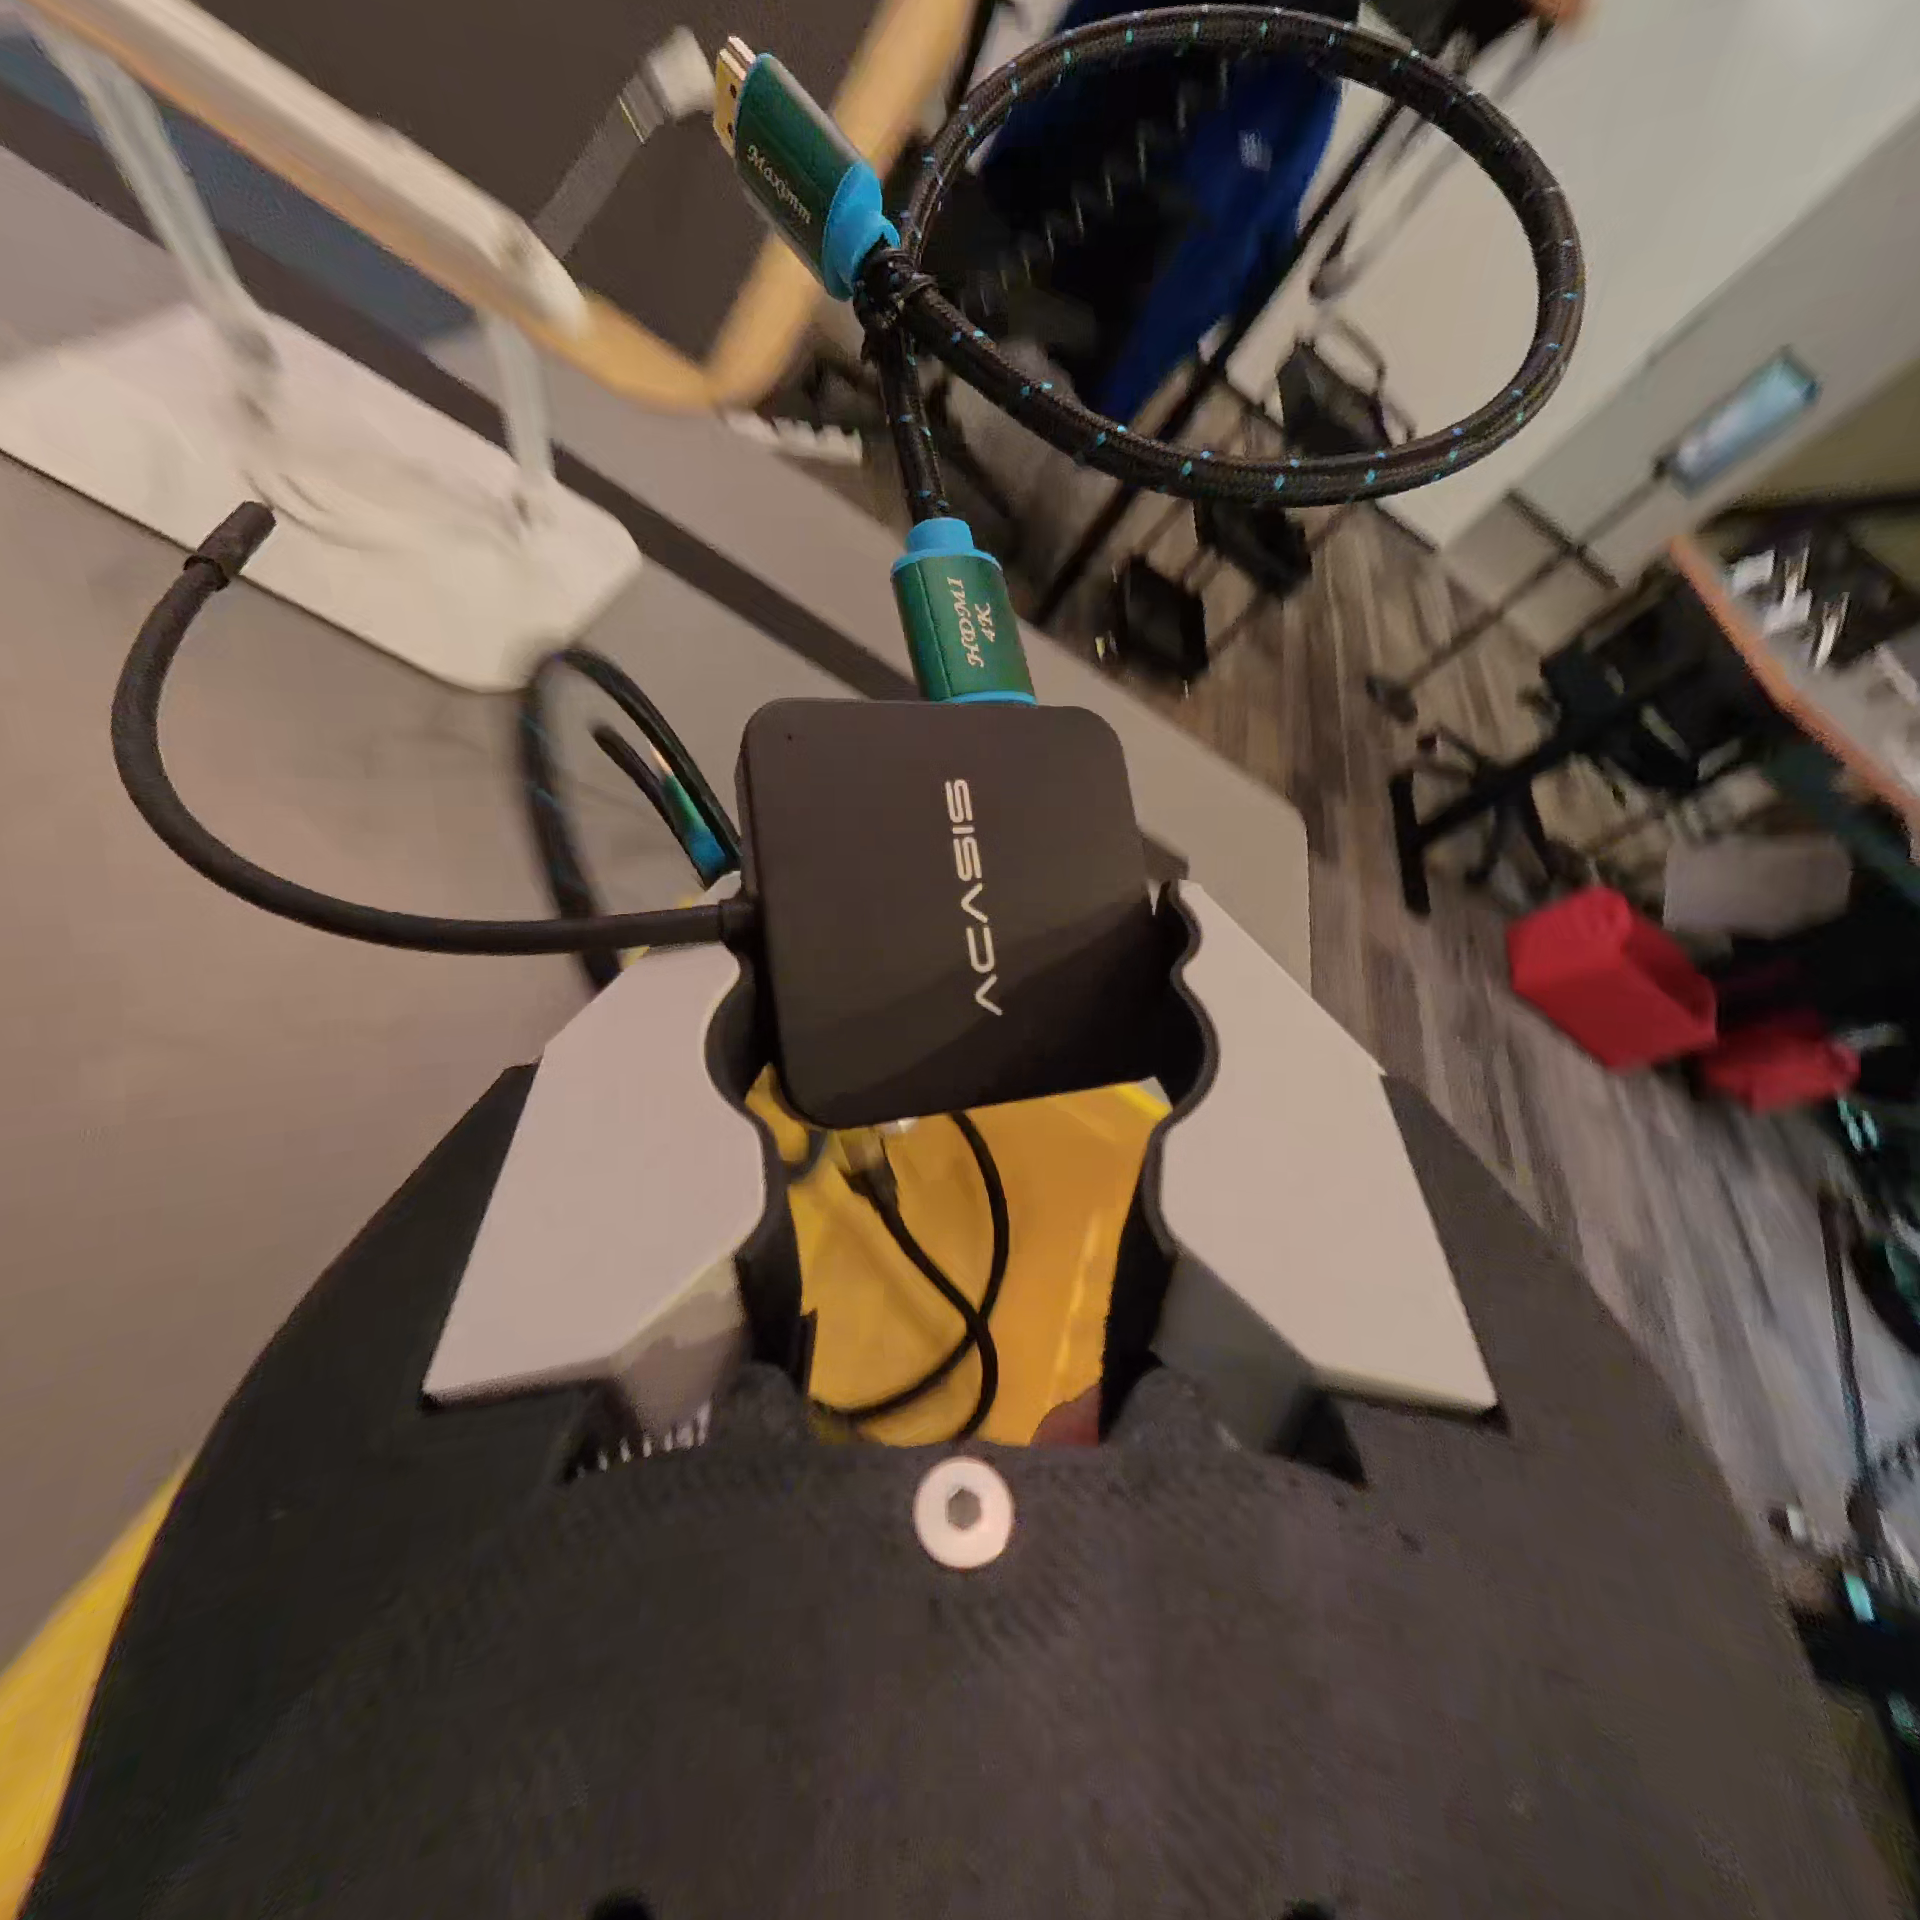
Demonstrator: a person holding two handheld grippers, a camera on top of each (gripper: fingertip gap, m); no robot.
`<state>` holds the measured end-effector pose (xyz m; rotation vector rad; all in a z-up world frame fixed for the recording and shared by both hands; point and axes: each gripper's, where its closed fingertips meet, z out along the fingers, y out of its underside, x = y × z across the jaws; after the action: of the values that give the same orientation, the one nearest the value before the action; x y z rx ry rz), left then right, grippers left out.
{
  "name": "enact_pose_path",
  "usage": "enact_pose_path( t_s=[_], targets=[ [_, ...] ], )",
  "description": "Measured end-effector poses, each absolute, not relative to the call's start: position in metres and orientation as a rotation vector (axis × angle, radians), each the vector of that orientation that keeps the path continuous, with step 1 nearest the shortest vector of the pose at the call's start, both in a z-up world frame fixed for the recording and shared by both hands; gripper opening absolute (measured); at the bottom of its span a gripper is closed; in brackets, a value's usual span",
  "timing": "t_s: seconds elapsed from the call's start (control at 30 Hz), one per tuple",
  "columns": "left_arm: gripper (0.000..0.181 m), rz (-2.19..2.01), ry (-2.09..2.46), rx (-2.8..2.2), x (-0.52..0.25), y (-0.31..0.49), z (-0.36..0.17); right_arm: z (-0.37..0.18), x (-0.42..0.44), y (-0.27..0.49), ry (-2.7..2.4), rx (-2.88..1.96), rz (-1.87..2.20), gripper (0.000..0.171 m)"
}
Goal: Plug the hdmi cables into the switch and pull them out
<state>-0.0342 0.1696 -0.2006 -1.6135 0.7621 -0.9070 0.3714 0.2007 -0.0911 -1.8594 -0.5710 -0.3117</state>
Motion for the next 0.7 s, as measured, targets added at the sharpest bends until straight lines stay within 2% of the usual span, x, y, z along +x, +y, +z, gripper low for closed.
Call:
enact_pose_path(
  t_s=[0.17, 0.37, 0.7],
  targets=[
    [0.027, -0.907, 0.768, -1.627, -0.030, 0.170, -0.205, -0.166, 0.435, 0.202, -0.434, -2.057, -0.356, 0.073],
    [0.027, -0.906, 0.783, -1.639, -0.027, 0.170, -0.209, -0.228, 0.463, 0.198, -0.472, -2.264, -0.468, 0.073],
    [0.027, -0.908, 0.800, -1.641, -0.028, 0.167, -0.210, -0.260, 0.456, 0.192, -0.675, -2.558, -0.402, 0.074]
  ],
)
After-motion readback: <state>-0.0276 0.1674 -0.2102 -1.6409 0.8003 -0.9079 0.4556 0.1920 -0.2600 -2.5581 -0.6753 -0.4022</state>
